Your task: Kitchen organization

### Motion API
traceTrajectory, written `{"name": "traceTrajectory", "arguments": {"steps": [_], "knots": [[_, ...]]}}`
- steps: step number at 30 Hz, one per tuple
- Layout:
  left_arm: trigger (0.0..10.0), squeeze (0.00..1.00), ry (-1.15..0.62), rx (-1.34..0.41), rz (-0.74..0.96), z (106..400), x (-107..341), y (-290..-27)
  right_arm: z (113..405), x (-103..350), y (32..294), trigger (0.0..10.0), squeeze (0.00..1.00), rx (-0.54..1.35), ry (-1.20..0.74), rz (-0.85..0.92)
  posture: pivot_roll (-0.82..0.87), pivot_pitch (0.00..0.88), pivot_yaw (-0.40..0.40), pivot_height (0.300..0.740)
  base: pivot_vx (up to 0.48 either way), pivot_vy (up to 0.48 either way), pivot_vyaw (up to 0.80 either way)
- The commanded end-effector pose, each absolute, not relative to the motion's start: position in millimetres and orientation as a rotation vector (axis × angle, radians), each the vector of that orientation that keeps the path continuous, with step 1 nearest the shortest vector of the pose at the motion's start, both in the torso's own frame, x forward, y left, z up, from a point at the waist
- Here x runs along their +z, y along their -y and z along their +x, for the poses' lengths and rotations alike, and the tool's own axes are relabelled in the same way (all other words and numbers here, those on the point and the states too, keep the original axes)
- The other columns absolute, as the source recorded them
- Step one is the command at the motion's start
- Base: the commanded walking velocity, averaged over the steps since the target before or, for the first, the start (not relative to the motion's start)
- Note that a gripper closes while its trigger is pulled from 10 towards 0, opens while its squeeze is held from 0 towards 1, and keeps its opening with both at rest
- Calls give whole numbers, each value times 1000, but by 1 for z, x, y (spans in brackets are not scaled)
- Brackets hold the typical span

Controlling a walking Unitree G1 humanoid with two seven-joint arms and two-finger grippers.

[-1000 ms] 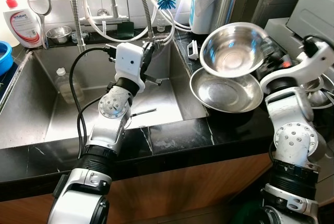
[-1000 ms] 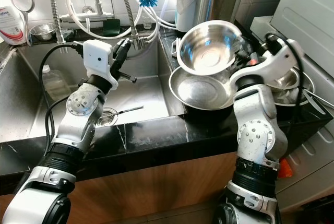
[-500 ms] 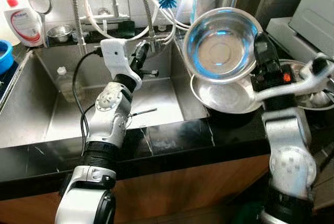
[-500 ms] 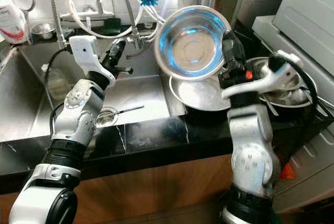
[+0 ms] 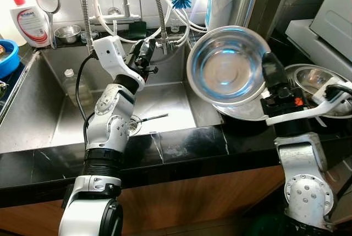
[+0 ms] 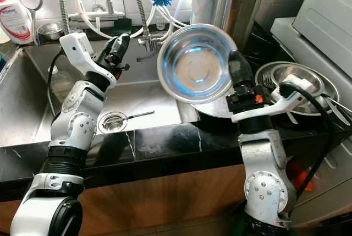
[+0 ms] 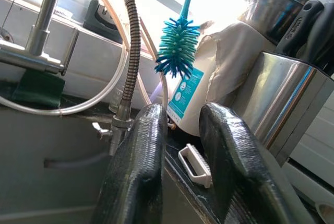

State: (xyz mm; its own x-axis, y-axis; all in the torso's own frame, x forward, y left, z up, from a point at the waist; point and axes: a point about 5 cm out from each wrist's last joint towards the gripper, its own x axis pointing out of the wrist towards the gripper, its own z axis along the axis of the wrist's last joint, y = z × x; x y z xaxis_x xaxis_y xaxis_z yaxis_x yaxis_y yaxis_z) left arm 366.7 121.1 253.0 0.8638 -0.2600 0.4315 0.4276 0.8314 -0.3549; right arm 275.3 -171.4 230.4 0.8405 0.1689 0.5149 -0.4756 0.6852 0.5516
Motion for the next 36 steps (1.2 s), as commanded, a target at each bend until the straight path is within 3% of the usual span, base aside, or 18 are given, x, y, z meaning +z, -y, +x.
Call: {"name": "traceTrajectory", "arguments": {"steps": [1,4,5,6,11,12,13,15,18,22,31,32,36], "knots": [[10000,0,361,-369,-476,368,252,-124,275,231,191,10000,0,243,483,717,17,36,-19,740,0,0,0],[10000,0,363,-408,-476,367,254,-122,276,229,201,10000,0,178,488,725,18,34,-18,740,0,0,0],[10000,122,374,-437,-472,365,256,-119,276,228,205,10000,0,162,493,729,19,33,-17,740,0,0,0],[10000,1000,376,-446,-476,364,256,-118,276,228,205,10000,0,161,493,727,20,33,-17,740,0,0,0],[10000,1000,354,-549,-489,359,257,-106,274,230,205,10000,0,193,507,733,21,26,-17,740,0,0,0],[10000,643,346,-602,-489,356,257,-101,274,231,204,10000,0,207,513,735,22,23,-17,740,0,0,0],[10000,0,341,-636,-489,354,257,-98,273,232,204,10000,0,216,516,736,23,20,-16,740,0,0,0],[10000,0,320,-770,-461,344,257,-84,271,234,200,10000,0,265,530,747,23,19,-16,740,0,0,0],[10000,0,311,-815,-438,340,256,-79,269,237,197,10000,0,308,545,758,23,10,-14,740,0,0,0],[10000,0,297,-852,-435,337,255,-74,262,242,186,10000,0,420,570,775,24,5,-14,740,0,0,0],[10000,0,297,-863,-456,334,256,-75,263,239,185,10000,0,428,552,767,27,0,-16,740,0,0,0],[10000,1000,300,-839,-447,335,254,-77,263,239,185,10000,0,424,553,766,26,0,-16,740,0,0,0],[10000,1000,284,-819,-463,336,251,-78,264,238,189,10000,0,395,547,756,23,13,-18,740,0,0,0]]}}
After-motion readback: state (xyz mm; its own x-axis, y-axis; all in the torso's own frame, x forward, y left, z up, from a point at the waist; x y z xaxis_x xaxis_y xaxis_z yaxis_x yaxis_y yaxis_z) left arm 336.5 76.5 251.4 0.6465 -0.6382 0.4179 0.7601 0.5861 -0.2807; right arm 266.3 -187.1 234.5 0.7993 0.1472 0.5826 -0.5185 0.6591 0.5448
